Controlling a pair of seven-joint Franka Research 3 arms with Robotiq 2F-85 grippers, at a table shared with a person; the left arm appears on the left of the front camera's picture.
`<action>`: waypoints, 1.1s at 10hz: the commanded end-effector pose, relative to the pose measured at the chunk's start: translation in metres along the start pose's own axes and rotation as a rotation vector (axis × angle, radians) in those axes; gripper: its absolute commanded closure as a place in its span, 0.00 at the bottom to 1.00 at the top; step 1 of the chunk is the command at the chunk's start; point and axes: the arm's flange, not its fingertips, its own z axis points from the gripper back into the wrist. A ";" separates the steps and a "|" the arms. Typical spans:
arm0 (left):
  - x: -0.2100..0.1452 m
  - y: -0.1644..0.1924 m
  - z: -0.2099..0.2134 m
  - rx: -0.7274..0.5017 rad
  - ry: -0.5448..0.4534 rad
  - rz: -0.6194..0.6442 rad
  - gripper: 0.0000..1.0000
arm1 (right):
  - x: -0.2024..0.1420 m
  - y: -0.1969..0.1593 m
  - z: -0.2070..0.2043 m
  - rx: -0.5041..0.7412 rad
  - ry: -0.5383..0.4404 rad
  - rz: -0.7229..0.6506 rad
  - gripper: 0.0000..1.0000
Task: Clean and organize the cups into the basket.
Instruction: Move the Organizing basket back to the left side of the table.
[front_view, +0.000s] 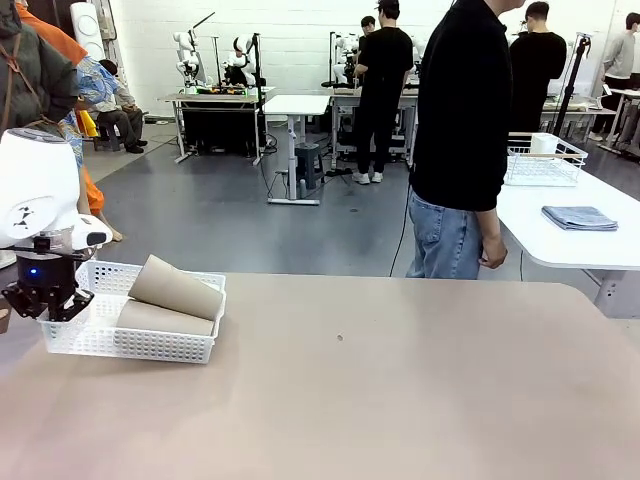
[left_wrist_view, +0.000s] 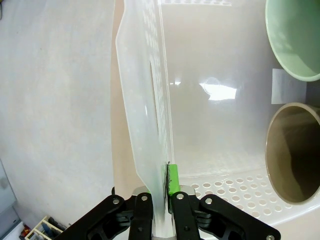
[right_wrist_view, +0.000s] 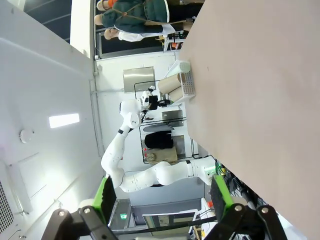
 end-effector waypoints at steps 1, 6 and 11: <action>0.003 -0.002 -0.001 0.004 0.006 -0.004 0.94 | -0.002 -0.001 0.000 0.012 0.003 0.016 0.00; 0.038 0.045 -0.015 -0.016 -0.053 -0.098 0.94 | -0.002 -0.001 0.000 0.012 0.003 0.016 0.00; 0.061 0.031 -0.067 -0.020 0.087 -0.037 0.94 | -0.002 -0.001 0.000 0.012 0.003 0.016 0.00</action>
